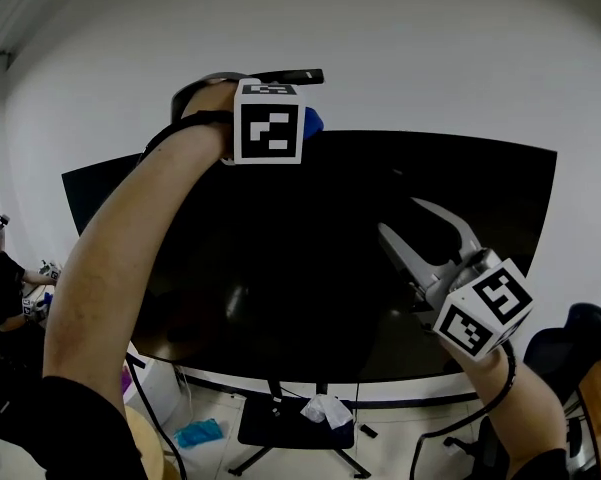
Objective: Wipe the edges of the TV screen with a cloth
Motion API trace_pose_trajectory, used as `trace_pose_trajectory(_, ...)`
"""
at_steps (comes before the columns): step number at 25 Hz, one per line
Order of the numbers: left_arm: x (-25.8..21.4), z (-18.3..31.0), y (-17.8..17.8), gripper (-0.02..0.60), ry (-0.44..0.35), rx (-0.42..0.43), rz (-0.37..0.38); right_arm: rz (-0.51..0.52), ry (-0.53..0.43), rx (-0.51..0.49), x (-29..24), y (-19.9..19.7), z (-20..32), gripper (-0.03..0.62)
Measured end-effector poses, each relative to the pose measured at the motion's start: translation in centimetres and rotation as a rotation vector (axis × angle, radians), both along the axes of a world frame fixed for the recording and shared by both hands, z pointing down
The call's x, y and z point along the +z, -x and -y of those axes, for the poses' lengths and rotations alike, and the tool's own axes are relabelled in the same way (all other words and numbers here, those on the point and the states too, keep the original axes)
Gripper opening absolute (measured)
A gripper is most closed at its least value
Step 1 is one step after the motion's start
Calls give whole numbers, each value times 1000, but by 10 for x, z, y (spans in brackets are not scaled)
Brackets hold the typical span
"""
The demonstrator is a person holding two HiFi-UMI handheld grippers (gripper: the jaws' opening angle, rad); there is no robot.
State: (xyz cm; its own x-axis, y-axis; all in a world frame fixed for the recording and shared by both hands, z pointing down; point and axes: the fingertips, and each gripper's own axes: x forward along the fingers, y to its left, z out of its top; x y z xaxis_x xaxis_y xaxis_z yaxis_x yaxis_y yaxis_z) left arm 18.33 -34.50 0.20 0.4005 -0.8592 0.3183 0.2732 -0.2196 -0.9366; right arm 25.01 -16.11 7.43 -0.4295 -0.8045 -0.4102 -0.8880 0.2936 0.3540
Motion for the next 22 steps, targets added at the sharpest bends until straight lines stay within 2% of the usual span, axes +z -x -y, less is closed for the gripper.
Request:
trace_pose_trajectory(3, -3, -15, -37, 144, -34, 40, 24, 36, -21, 20, -5, -33, -17, 201)
trace_pose_trajectory(5, -5, -18, -52, 144, -43, 36, 29, 37, -29, 36, -6, -51, -25, 201)
trace_pose_trajectory(8, -5, -22, -69, 144, -19, 14, 21, 44, -32, 43, -5, -79, -32, 201)
trace_pose_trajectory(12, -3, -45, -113, 144, -16, 26, 40, 55, -18, 36, 1, -126, -46, 201)
trace_pose_trajectory(15, -8, -60, -138, 146, -5, -8, 40, 47, 4, 31, 4, -161, -56, 201)
trace_pose_trajectory(18, -8, -80, -181, 146, 5, 31, 29, 48, 11, 39, 7, -197, -65, 201)
trace_pose_trajectory(22, -6, -106, -228, 146, 8, 40, 33, 72, 14, 40, 8, -234, -81, 201)
